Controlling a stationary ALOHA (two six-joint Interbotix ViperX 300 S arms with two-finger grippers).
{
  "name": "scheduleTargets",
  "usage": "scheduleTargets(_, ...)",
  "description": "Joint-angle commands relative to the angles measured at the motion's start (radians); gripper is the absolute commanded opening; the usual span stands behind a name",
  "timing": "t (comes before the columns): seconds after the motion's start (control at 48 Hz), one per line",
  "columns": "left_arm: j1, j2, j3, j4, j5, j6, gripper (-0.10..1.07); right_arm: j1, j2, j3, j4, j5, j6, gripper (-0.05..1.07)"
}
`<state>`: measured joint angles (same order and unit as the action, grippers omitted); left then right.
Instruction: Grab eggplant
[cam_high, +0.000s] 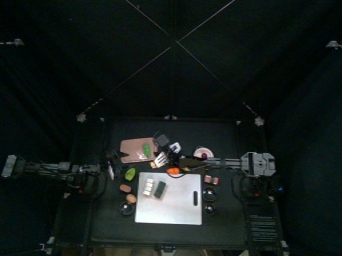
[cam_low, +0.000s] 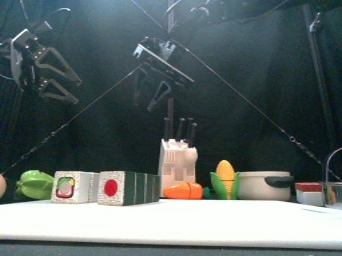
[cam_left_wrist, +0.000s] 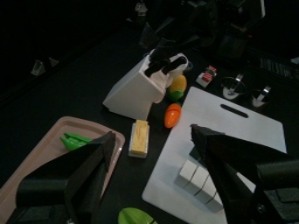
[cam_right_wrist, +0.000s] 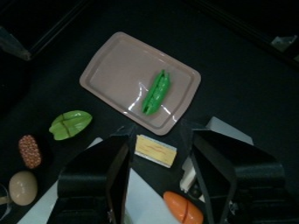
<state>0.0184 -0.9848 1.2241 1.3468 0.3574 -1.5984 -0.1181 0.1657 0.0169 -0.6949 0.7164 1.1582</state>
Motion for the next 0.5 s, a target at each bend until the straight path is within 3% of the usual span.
scheduleTargets(0.0, 0.003, 0.002, -0.012, 0.0, -0.003, -0.002, 1.01, -0.006, -0.104, 0.072, -0.032, -0.043, 0.058, 0.81)
scheduleTargets(0.292, 0.011, 0.002, -0.012, 0.0, -0.002, -0.002, 1.01, 0.0, -0.241, 0.268, -0.118, -0.058, 0.202, 0.81)
scheduleTargets(0.479, 0.012, 0.002, -0.012, -0.005, -0.002, -0.002, 1.01, -0.002, -0.337, 0.377, -0.141, -0.008, 0.281, 0.81)
